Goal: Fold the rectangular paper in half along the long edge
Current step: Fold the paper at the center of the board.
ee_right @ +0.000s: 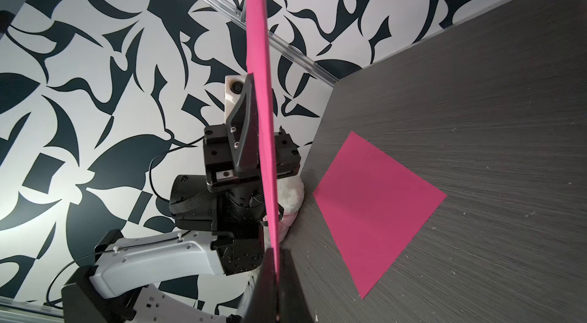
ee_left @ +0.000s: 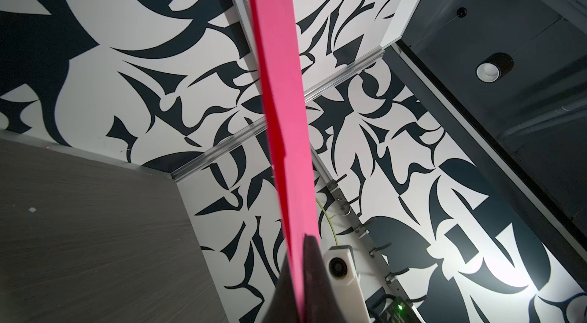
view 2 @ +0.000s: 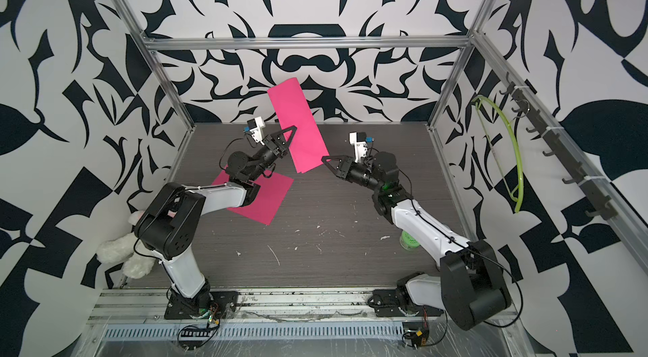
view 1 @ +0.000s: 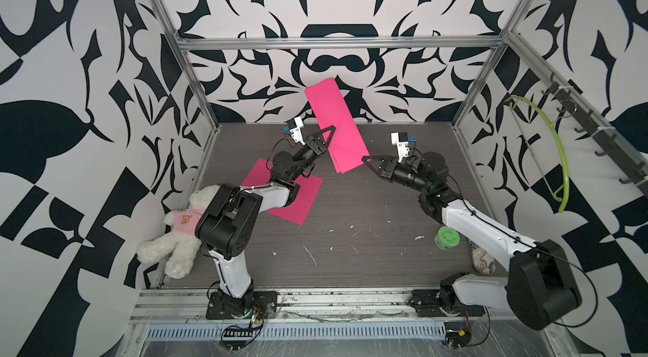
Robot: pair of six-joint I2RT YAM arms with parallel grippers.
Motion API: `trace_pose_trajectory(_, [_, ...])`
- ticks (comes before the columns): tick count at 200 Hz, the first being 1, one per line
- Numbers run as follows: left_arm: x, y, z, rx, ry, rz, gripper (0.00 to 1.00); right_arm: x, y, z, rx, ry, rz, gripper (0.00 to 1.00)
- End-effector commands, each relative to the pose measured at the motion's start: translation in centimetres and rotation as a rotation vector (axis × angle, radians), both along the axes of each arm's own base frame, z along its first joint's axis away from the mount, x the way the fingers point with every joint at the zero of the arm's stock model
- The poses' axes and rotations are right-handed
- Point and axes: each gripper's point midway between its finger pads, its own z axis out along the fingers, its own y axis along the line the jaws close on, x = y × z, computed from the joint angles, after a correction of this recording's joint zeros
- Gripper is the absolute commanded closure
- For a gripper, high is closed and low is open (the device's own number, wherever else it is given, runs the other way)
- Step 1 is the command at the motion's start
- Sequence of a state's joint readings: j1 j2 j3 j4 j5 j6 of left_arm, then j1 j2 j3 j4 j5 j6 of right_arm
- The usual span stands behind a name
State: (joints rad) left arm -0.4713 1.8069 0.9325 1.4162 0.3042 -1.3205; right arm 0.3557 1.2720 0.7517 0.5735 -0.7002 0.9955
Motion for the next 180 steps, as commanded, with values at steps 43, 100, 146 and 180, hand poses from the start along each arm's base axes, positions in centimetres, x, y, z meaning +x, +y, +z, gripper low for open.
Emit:
trace_pose_trajectory(43, [0.7, 0.1, -0.5, -0.006, 0.002, 0.0, 1.0, -0.2, -0.9, 1.2, -0.122, -0.077, -0.05, 0.61])
trace_pose_trajectory(100, [1.0, -1.5, -8.5, 0.076, 0.176, -0.071, 1.0, 0.4, -5.3, -2.7, -0.555, -0.058, -0.211, 0.23])
trace_pose_trajectory(146, [-0.1, -4.8, -16.3, 0.32, 0.392, -0.156, 1.0, 0.5, -6.0, -4.7, -0.653, -0.038, -0.208, 0.22])
trace_pose_trajectory(180, [-2.4, -7.3, -21.6, 0.518, 0.55, -0.285, 1.0, 0.6, -6.5, -6.0, -0.711, -0.025, -0.215, 0.22])
